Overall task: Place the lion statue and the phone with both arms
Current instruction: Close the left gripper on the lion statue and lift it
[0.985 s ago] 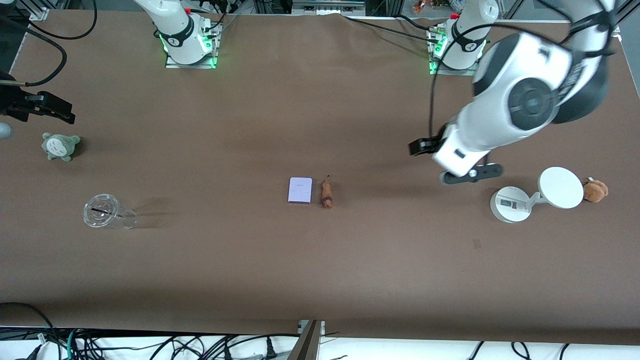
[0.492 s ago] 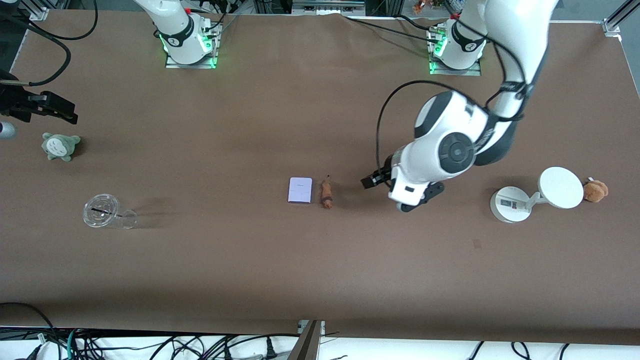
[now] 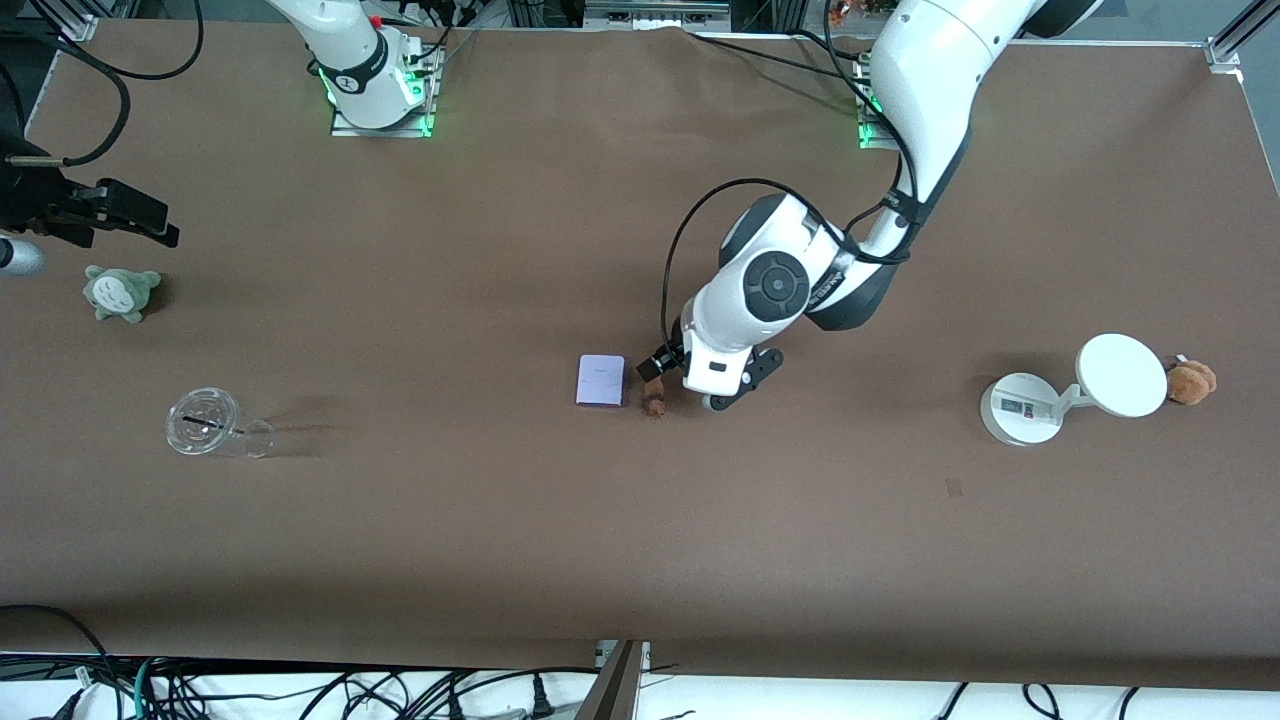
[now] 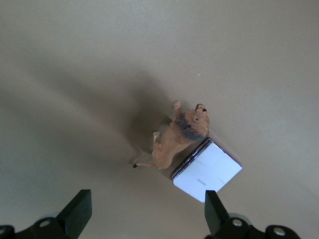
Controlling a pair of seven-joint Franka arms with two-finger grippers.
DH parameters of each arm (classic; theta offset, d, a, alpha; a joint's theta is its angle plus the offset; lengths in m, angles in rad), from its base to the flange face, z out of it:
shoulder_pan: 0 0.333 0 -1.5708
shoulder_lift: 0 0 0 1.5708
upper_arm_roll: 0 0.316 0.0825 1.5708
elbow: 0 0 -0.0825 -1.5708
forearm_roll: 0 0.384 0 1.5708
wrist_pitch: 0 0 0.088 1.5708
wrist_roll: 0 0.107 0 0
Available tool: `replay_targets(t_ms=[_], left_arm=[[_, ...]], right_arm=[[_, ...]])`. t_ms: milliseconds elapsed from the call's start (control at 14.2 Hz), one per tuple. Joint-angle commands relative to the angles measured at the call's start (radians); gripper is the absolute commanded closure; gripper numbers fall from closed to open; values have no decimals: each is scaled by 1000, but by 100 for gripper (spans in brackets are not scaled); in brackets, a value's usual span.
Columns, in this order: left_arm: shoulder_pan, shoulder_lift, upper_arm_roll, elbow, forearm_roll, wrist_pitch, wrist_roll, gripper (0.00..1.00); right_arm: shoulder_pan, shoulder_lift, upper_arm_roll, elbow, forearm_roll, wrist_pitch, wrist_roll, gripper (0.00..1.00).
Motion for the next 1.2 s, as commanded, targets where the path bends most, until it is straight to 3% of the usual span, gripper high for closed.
replay_targets(t_ms=[0, 141, 281, 422, 704, 774, 844, 985, 1055, 1126], left_arm=[[-116, 71, 85, 89, 54, 21, -25, 0], [-174, 122, 140, 160, 101, 21, -21, 0], [-185, 165, 145, 203, 131, 23, -7, 0], [-201, 199, 142, 240, 247, 24, 46, 0], [-214, 220, 144, 238, 264, 60, 93, 0], [-214, 220, 144, 238, 270, 60, 117, 7], [-214, 220, 142, 235, 272, 60, 157, 41], [-210, 220, 144, 230, 272, 60, 212, 92], [-207, 220, 144, 230, 273, 60, 223, 100], [-204, 220, 144, 230, 272, 60, 231, 100]], right_arm=[[-2, 10, 1, 17, 16, -7, -7, 0], [2, 50, 4, 15, 7, -12, -8, 0], [4, 57, 5, 9, 11, -15, -17, 0], [14, 82, 8, 7, 7, -16, -38, 0], [50, 123, 7, 7, -1, -13, -40, 0], [70, 136, 7, 7, -3, -13, -35, 0], [86, 145, 7, 4, -4, -15, -25, 0], [90, 177, 7, 4, -3, 1, -21, 0], [93, 191, 7, 4, -3, 16, -21, 0], [105, 203, 7, 4, -1, 33, -21, 0]])
